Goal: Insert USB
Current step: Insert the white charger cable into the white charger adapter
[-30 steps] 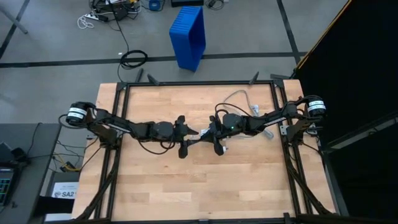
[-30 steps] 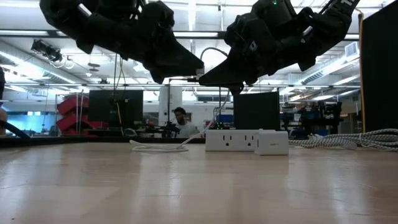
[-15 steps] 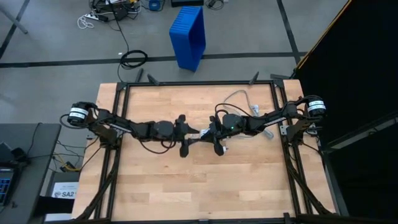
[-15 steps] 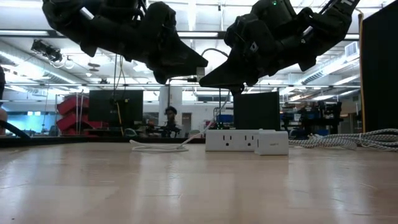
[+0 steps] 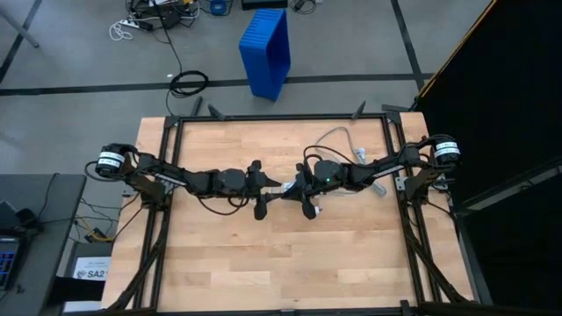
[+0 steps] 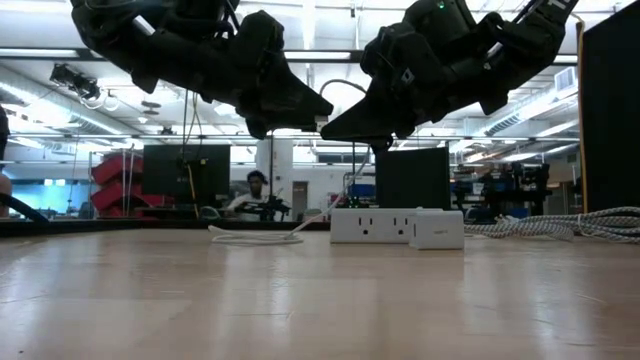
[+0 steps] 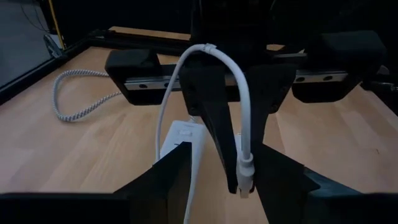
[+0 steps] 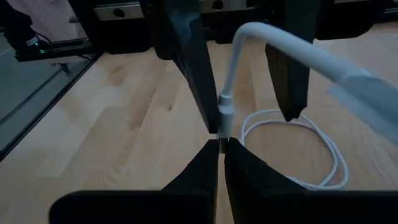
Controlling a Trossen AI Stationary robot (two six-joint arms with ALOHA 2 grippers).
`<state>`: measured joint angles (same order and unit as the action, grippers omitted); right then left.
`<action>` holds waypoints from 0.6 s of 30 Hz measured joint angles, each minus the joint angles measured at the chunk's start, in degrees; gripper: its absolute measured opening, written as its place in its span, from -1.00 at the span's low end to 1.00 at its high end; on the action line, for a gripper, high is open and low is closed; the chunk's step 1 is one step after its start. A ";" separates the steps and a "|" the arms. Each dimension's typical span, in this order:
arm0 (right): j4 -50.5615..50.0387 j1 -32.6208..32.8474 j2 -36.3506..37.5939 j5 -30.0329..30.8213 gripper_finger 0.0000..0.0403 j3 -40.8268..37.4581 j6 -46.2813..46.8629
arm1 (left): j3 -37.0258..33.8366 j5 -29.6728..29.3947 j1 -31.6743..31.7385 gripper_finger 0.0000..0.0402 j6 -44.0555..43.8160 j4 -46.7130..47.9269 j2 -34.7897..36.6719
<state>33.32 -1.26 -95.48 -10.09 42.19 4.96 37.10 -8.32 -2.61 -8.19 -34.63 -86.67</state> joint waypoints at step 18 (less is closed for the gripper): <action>0.29 -0.02 0.00 0.03 -1.00 0.00 0.02 | 0.00 3.83 0.06 -0.96 1.60 0.00 0.02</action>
<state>33.61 -1.28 -95.48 -10.05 42.19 4.97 37.10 -4.49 -2.55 -6.58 -34.63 -86.65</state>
